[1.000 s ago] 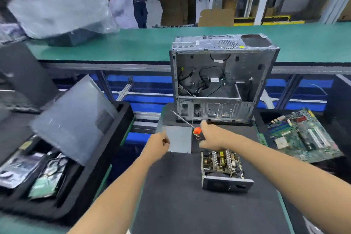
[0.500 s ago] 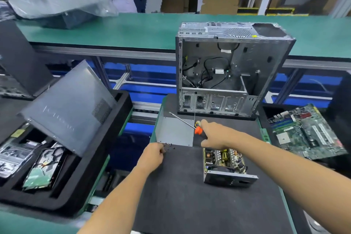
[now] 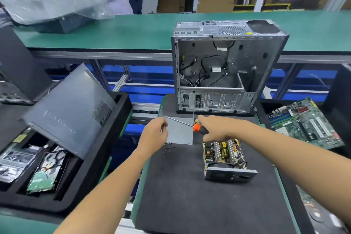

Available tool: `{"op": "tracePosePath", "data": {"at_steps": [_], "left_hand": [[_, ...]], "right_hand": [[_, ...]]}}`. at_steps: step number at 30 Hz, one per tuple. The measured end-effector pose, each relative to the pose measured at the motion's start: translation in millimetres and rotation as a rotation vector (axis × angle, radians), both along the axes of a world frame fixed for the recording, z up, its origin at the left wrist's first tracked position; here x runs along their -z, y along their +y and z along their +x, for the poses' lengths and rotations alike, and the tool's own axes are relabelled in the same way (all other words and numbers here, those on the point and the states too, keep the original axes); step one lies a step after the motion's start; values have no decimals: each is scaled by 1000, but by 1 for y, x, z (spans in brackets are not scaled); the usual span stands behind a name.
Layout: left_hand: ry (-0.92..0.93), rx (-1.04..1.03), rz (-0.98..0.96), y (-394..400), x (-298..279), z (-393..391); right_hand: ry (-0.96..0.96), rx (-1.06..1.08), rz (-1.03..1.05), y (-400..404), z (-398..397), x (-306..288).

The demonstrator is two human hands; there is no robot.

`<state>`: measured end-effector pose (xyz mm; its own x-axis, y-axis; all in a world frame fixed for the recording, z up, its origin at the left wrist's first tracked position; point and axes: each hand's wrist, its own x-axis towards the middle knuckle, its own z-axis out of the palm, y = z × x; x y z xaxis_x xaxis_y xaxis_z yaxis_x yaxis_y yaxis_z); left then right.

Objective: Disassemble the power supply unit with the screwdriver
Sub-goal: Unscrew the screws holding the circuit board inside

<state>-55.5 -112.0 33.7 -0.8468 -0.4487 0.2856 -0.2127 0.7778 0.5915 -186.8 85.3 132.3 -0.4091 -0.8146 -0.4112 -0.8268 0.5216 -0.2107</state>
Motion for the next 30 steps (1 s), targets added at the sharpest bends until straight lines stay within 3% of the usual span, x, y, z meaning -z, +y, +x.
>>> {"op": "tracePosePath", "data": {"at_steps": [5,8,13,20,30], "left_hand": [[-2,35,96,2,-36,-23],[-100,194,5,10,-46,-29],[-234,406,-187,38,-43,-42],[-328,497,-46,73,-37,-74],[-397,686,-140,101,-26,-104]], "right_hand": [[21,-54,47,6,-1,-20],[48,-52,74,14,-3,-29],[22,-37,139,34,-13,-34],[-79,51,190,58,-41,-27],[-48,-80,201,67,-68,-20]]}}
